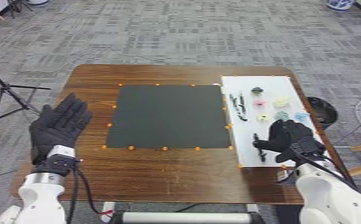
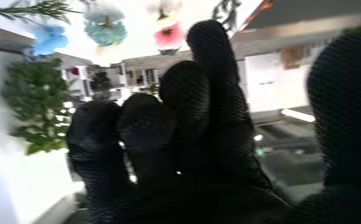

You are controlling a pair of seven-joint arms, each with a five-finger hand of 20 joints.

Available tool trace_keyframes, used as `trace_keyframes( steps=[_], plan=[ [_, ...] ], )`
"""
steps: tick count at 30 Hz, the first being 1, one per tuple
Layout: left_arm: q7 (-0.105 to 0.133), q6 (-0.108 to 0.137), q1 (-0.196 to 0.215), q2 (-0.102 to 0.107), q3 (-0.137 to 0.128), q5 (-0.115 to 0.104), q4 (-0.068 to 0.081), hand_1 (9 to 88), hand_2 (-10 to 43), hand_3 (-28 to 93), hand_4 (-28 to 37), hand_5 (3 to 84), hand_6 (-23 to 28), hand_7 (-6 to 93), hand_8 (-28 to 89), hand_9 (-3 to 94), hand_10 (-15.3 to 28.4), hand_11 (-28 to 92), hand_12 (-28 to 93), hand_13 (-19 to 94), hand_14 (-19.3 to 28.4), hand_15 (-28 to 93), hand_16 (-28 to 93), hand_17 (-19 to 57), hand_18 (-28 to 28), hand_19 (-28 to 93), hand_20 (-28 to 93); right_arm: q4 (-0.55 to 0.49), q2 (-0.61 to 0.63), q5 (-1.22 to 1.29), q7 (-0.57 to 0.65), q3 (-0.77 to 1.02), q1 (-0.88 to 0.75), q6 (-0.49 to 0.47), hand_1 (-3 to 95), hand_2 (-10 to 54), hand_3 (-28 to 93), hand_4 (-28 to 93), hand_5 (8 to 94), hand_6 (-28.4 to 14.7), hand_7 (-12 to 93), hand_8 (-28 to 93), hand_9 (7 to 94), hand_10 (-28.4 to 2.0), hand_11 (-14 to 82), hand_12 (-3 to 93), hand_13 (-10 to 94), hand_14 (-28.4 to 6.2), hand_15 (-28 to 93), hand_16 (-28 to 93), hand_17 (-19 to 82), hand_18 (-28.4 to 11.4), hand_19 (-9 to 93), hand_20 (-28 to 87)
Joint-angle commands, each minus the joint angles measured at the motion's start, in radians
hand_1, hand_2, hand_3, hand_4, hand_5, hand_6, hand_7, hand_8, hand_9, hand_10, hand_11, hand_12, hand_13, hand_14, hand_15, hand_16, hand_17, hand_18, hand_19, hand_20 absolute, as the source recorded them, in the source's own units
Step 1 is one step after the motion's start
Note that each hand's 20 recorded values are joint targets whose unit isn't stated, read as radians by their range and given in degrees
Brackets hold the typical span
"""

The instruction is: Arrange flowers

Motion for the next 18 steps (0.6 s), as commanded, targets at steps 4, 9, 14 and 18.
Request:
trace_keyframes(
  steps=[4,9,14,18],
  plan=[
    [0.009,-0.004,0.021,0.001,-0.007,-0.006,-0.013,26.1,14.4,73,-28.3,47.0,8.0,13.1,-10,38.1,14.6,21,8,28,12.3,21,-5,-4.8,12.7,36,8,0.063,0.045,-0.075,0.088,-0.057,0.066,-0.052,31.2,-9.5,66,-28,68.5,-2.2,39,-13,66.5,-14.5,58.5,45.3,61,-16.5,76,50,38,-24.7,89,49],
    [0.012,-0.003,0.030,0.002,-0.009,-0.005,-0.018,26.2,14.4,73,-28.3,47.1,7.9,13.1,-10,38.1,14.5,21,8,28,12.3,21,-5,-4.9,12.8,36,8,0.068,0.048,-0.072,0.103,-0.056,0.057,-0.105,33.6,-9.5,65,-28,68.7,-2.1,38,-12,66.6,-14.5,58.2,45.2,62,-16.4,76,50,38,-24.7,90,48],
    [0.008,-0.005,0.031,-0.006,-0.014,-0.002,-0.019,26.1,14.4,73,-28.3,47.1,7.9,13.2,-10,38.1,14.5,21,8,28,12.4,21,-5,-4.9,12.8,36,8,0.085,0.049,-0.075,0.100,-0.067,0.063,-0.142,34.1,-9.5,65,-28,69.1,-2.1,38,-12,67.1,-14.4,58.2,45.1,62,-16.4,75,50,38,-24.8,90,48],
    [0.010,-0.009,0.031,-0.005,-0.011,-0.001,-0.018,26.2,14.4,73,-28.3,47.0,7.9,13.2,-10,38.1,14.5,21,8,28,12.4,21,-5,-5.0,12.9,36,8,0.105,0.049,-0.077,0.100,-0.080,0.076,-0.152,33.7,-9.5,65,-28,69.4,-2.1,38,-11,67.2,-14.4,58.1,45.3,62,-16.5,75,50,39,-24.9,90,48]
  ],
)
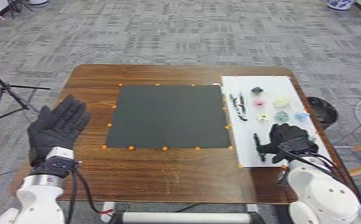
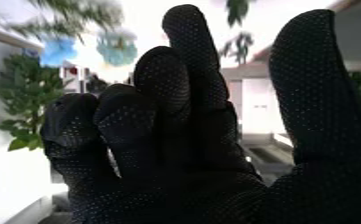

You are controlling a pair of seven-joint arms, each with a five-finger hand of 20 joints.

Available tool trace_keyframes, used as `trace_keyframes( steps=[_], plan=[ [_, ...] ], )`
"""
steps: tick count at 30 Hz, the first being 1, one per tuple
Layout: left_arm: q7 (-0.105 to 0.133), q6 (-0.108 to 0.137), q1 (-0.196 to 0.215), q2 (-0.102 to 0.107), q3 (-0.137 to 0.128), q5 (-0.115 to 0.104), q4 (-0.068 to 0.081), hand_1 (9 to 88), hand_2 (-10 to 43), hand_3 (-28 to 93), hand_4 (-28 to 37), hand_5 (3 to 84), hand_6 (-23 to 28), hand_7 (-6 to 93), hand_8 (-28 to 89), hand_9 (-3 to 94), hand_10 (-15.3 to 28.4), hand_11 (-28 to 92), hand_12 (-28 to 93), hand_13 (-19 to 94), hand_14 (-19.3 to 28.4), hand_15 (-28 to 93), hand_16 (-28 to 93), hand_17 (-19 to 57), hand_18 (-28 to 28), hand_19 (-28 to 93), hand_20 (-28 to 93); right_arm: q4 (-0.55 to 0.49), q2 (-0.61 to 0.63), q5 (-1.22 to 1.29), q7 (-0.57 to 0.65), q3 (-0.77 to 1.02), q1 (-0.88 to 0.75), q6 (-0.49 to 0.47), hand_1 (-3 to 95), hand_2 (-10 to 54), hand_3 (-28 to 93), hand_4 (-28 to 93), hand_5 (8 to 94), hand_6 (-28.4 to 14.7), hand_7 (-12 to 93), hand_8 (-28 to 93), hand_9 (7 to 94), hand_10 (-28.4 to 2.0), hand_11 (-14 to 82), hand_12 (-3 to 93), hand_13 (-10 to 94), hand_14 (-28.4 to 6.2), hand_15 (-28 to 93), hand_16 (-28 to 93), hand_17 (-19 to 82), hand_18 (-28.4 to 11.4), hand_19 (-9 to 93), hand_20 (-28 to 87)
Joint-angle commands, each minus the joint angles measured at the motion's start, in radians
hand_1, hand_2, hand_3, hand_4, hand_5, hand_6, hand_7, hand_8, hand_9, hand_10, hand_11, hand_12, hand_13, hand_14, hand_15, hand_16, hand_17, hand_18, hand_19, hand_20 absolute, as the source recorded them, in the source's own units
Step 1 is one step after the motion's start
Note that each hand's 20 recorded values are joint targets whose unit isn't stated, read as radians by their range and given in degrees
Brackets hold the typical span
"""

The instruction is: Arrange flowers

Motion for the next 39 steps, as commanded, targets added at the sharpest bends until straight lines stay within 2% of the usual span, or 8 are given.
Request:
trace_keyframes(
  steps=[1,14,20,25,26,30,33,39],
  plan=[
    [0.001,-0.009,0.013,-0.005,-0.004,0.000,-0.010,26.2,14.4,73,-28.3,47.0,7.9,13.2,-10,38.1,14.5,21,8,28,12.4,21,-5,-5.0,12.9,36,8,0.043,0.007,-0.012,0.008,-0.025,0.011,-0.033,33.7,-9.5,64,-28,69.5,-2.1,38,-11,67.2,-14.4,58.1,45.3,63,-16.5,75,50,39,-24.8,90,48],
    [0.003,-0.008,0.010,-0.003,-0.002,-0.003,-0.008,26.1,14.4,73,-28.3,47.0,7.9,13.1,-10,38.0,14.5,21,8,28,12.5,21,-5,-5.1,13.0,36,8,0.103,0.004,-0.044,-0.002,-0.081,0.045,-0.075,38.1,-9.5,68,-28,70.3,-1.8,38,-11,67.9,-14.2,57.9,44.8,63,-16.1,75,49,39,-24.8,90,47],
    [0.001,-0.009,0.009,-0.002,-0.002,-0.004,-0.007,26.1,14.4,73,-28.3,47.0,7.9,13.2,-10,38.0,14.5,21,8,28,12.6,21,-4,-5.2,13.2,36,8,0.130,0.029,-0.067,-0.014,-0.137,0.060,-0.121,40.4,-9.5,66,-27,69.5,-1.5,40,5,68.8,-13.6,58.4,44.7,64,-15.8,75,49,40,-24.8,91,46],
    [-0.004,-0.010,0.006,-0.001,0.001,-0.003,-0.006,26.1,14.4,73,-28.3,47.0,7.9,13.1,-10,38.1,14.5,21,8,28,12.6,21,-4,-5.3,13.2,36,8,0.141,0.035,-0.067,-0.037,-0.157,0.061,-0.159,42.2,-9.5,64,-26,69.2,-1.5,41,10,69.1,-13.3,58.7,44.7,65,-15.6,75,49,40,-24.8,91,46],
    [-0.006,-0.011,0.003,0.000,0.001,-0.002,-0.004,26.1,14.4,73,-28.3,47.0,7.9,13.2,-10,38.0,14.5,21,8,28,12.7,21,-4,-5.3,13.2,36,8,0.141,0.029,-0.070,-0.080,-0.144,0.060,-0.184,43.4,-9.5,63,-26,69.5,-1.4,41,12,69.1,-13.3,58.8,44.7,65,-15.6,75,49,40,-24.8,91,46],
    [-0.006,-0.011,0.007,0.001,0.000,-0.003,-0.005,26.1,14.4,73,-28.3,47.0,7.9,13.2,-10,38.1,14.6,21,8,28,12.7,21,-4,-5.3,13.3,36,8,0.147,0.024,-0.068,-0.068,-0.152,0.062,-0.226,50.9,-9.5,56,-24,69.5,-1.2,42,15,69.3,-13.1,58.9,44.9,65,-15.3,75,48,40,-24.6,91,45],
    [-0.006,-0.014,0.009,0.002,-0.001,-0.003,-0.006,26.1,14.3,73,-28.3,47.0,7.9,13.2,-10,38.1,14.5,21,8,28,12.9,21,-4,-5.4,13.3,36,8,0.156,0.019,-0.067,-0.070,-0.151,0.062,-0.243,52.8,-9.5,58,-24,70.1,-0.8,44,16,69.5,-12.8,58.9,45.1,66,-14.6,74,48,40,-24.5,91,45],
    [-0.002,-0.015,0.009,0.002,-0.002,-0.005,-0.006,26.1,14.3,73,-28.3,47.0,7.8,13.3,-10,38.1,14.5,21,8,28,12.9,21,-4,-5.4,13.4,36,8,0.169,0.015,-0.050,-0.052,-0.148,0.064,-0.239,54.3,-9.5,64,-22,71.5,-0.1,47,17,71.7,-11.6,52.4,55.2,68,-14.0,74,47,42,-24.1,92,44]
  ],
)
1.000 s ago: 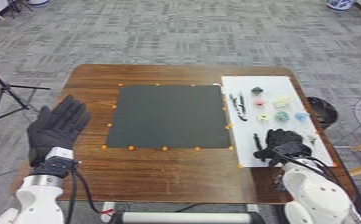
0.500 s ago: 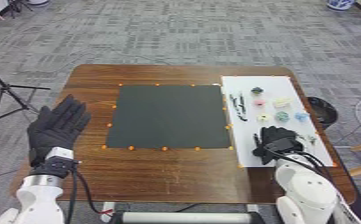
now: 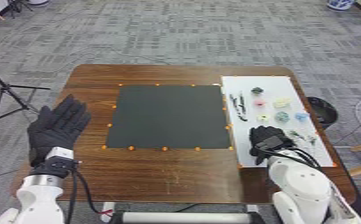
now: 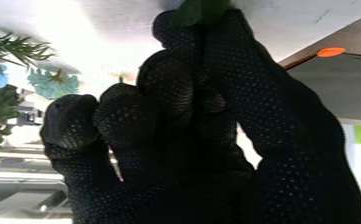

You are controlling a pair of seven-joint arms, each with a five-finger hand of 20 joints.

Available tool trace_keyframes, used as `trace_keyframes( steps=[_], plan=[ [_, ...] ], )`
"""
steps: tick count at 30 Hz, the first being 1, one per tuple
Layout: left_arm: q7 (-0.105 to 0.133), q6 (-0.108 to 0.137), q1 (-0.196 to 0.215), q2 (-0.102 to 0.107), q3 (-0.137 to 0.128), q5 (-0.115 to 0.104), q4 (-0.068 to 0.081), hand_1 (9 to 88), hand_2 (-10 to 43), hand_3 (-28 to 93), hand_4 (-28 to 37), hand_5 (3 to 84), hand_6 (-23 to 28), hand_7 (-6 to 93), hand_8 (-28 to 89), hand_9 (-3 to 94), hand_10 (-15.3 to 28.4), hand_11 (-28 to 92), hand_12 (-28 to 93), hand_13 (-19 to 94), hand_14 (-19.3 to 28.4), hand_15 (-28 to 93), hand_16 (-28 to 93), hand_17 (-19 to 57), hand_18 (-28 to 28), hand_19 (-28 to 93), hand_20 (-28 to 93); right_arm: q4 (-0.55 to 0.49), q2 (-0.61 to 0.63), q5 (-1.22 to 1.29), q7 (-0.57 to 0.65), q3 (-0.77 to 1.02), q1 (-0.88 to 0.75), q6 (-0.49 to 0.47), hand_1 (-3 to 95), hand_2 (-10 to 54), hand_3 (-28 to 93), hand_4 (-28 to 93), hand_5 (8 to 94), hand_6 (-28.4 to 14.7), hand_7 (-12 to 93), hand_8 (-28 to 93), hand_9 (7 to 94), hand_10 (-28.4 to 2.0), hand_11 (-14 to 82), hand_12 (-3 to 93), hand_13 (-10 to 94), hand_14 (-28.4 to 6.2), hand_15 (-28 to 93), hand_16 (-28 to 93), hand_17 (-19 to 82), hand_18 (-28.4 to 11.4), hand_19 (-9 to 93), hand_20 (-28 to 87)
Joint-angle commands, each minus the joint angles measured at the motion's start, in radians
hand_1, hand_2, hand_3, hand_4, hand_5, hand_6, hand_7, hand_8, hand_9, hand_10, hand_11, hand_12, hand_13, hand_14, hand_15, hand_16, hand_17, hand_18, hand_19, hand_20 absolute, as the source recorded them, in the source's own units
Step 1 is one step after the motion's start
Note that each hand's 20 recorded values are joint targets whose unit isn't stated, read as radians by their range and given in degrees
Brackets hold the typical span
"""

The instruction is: Arrange flowers

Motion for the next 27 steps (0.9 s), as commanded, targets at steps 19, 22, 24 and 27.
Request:
trace_keyframes(
  steps=[19,22,24,27],
  plan=[
    [0.022,-0.001,0.015,0.001,-0.025,-0.023,-0.007,26.0,14.2,73,-28.3,47.0,8.0,13.0,-10,38.0,14.5,20,8,28,12.9,21,-4,-5.4,13.4,36,8,-0.012,0.009,0.066,-0.009,0.023,-0.094,0.385,52.3,-9.5,71,-16,70.0,-2.4,51,20,75.9,-9.4,43.5,57.5,71,-11.7,69,43,45,-22.8,90,40],
    [0.029,0.002,0.026,0.003,-0.034,-0.031,-0.010,26.0,14.2,73,-28.3,47.0,8.0,13.0,-10,38.0,14.5,20,8,28,12.9,21,-4,-5.4,13.4,36,8,0.003,-0.018,0.143,-0.003,0.005,-0.055,0.404,52.0,-9.5,71,-15,70.3,-2.6,51,20,76.3,-9.4,43.3,57.5,72,-11.6,69,43,45,-22.8,91,40],
    [0.031,0.004,0.024,0.002,-0.031,-0.037,-0.009,26.0,14.2,73,-28.3,47.0,8.0,13.0,-10,37.9,14.5,20,8,28,12.9,21,-4,-5.4,13.4,36,8,0.011,-0.031,0.140,-0.008,-0.012,-0.030,0.413,51.8,-9.5,71,-15,70.4,-2.6,51,20,76.7,-9.3,43.5,57.7,72,-11.5,69,43,45,-22.9,91,40],
    [0.030,0.005,0.027,0.006,-0.030,-0.036,-0.008,26.0,14.2,73,-28.3,46.9,8.0,12.9,-10,37.9,14.5,20,8,28,12.9,21,-4,-5.4,13.4,36,8,0.013,-0.055,0.176,-0.018,-0.047,0.017,0.404,51.7,-9.5,71,-15,70.4,-2.6,51,20,77.6,-9.4,43.6,57.6,72,-11.4,69,43,45,-22.8,91,39]
  ],
)
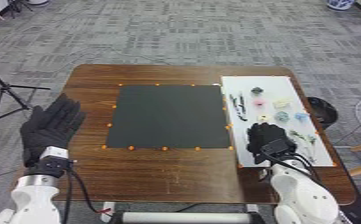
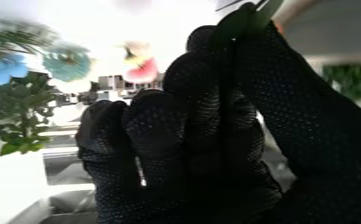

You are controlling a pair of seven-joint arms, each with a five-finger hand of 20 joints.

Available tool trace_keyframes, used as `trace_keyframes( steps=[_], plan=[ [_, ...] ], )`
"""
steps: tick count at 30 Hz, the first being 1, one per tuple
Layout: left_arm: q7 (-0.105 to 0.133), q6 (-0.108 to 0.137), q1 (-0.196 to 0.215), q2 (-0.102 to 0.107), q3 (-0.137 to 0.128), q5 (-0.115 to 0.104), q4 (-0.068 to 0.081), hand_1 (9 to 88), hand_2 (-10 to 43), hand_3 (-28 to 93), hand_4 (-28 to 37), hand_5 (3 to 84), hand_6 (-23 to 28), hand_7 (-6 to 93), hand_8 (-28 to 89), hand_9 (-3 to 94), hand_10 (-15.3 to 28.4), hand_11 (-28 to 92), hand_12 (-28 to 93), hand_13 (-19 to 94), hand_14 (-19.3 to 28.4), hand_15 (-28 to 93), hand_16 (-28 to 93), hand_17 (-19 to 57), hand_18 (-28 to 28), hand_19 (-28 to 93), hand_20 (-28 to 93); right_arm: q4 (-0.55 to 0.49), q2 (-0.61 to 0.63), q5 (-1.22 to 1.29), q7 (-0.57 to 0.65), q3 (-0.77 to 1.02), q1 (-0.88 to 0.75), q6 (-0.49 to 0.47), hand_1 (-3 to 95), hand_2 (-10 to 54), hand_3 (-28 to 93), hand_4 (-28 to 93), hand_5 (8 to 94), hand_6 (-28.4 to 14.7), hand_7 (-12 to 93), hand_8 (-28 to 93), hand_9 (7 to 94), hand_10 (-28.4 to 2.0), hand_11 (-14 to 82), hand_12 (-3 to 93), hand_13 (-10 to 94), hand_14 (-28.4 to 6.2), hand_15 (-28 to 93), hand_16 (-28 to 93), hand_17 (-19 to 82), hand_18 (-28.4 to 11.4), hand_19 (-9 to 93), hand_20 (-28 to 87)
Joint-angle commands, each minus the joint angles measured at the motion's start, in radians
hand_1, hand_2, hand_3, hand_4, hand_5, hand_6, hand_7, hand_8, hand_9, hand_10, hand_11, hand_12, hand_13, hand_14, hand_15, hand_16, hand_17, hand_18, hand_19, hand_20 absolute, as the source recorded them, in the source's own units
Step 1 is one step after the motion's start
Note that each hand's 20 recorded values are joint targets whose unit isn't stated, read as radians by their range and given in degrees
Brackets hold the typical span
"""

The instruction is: Arrange flowers

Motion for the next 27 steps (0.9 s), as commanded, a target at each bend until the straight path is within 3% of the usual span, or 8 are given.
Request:
trace_keyframes(
  steps=[1,3,4,5,7,10,14,27],
  plan=[
    [0.013,0.003,0.020,0.006,-0.009,-0.015,-0.007,26.0,14.2,73,-28.3,47.0,8.0,12.9,-10,37.9,14.5,20,8,28,12.9,21,-4,-5.4,13.4,36,8,0.010,-0.063,0.078,-0.018,-0.079,0.137,-0.023,51.7,-9.5,71,-15,70.4,-2.6,51,20,77.7,-9.4,43.6,57.8,72,-11.4,69,43,45,-22.8,91,39],
    [0.011,0.007,0.021,0.005,-0.017,-0.013,-0.001,26.0,14.1,73,-28.3,47.0,8.1,12.9,-10,37.8,14.4,20,8,28,12.9,21,-4,-5.4,13.4,36,8,0.028,-0.076,0.111,-0.013,-0.116,0.197,-0.053,51.6,-9.5,71,-15,70.5,-2.5,51,20,77.7,-9.4,43.5,58.0,72,-11.5,69,43,45,-22.7,91,39],
    [-0.002,-0.007,0.020,0.002,-0.032,-0.003,0.007,25.9,14.1,73,-28.3,47.0,8.0,12.8,-10,37.8,14.4,20,8,28,12.9,21,-4,-5.4,13.5,36,8,0.038,-0.085,0.140,-0.013,-0.129,0.227,-0.076,51.6,-9.5,71,-15,70.5,-2.4,51,20,77.7,-9.4,43.4,58.1,72,-11.5,69,43,45,-22.7,91,39],
    [-0.004,-0.009,0.025,0.001,-0.051,0.027,0.014,25.9,14.1,73,-28.3,46.9,8.0,12.8,-10,37.8,14.5,20,8,28,12.9,21,-4,-5.4,13.4,36,8,0.045,-0.101,0.209,-0.011,-0.134,0.261,-0.119,51.5,-9.5,71,-15,70.4,-2.4,51,20,77.8,-9.4,43.4,58.1,72,-11.4,69,43,45,-22.7,91,39],
    [-0.005,0.016,0.034,-0.001,-0.084,0.087,0.018,25.9,14.2,73,-28.3,46.4,8.0,12.4,-10,37.5,14.4,20,8,27,12.9,20,-4,-5.5,13.4,36,8,0.065,-0.129,0.335,0.040,-0.159,0.336,-0.193,51.4,-9.5,71,-14,70.3,-2.4,51,20,77.8,-9.5,43.5,58.0,72,-11.2,69,43,45,-22.7,91,39],
    [-0.014,0.009,0.057,-0.004,-0.136,0.125,0.014,26.0,14.2,72,-28.3,45.7,7.7,11.5,-10,36.8,14.0,19,8,27,12.7,20,-4,-5.8,13.3,35,8,0.097,-0.150,0.356,0.023,-0.203,0.407,-0.205,51.5,-9.5,70,-14,69.9,-2.4,51,20,77.4,-9.4,43.6,57.9,72,-11.4,69,43,45,-22.7,91,39],
    [0.007,0.037,0.082,0.003,-0.161,0.107,0.003,25.9,14.4,72,-28.3,45.5,7.7,11.0,-9,36.7,13.9,19,8,27,12.6,19,-4,-5.9,13.3,35,8,0.165,-0.191,0.418,0.031,-0.266,0.503,-0.215,51.3,-9.5,70,-14,69.8,-2.4,51,20,77.4,-9.6,44.0,57.6,72,-11.5,69,43,45,-22.7,91,39],
    [0.026,0.062,0.095,0.031,-0.152,0.077,-0.006,24.9,14.7,72,-28.3,45.7,7.8,11.0,-9,36.9,14.0,19,8,27,12.8,19,-4,-6.0,13.4,35,8,0.354,-0.361,0.406,0.122,-0.416,0.641,-0.357,51.3,-9.5,70,-14,69.9,-2.1,52,20,77.3,-9.9,44.9,56.7,72,-11.6,69,43,46,-22.8,92,38]
  ],
)
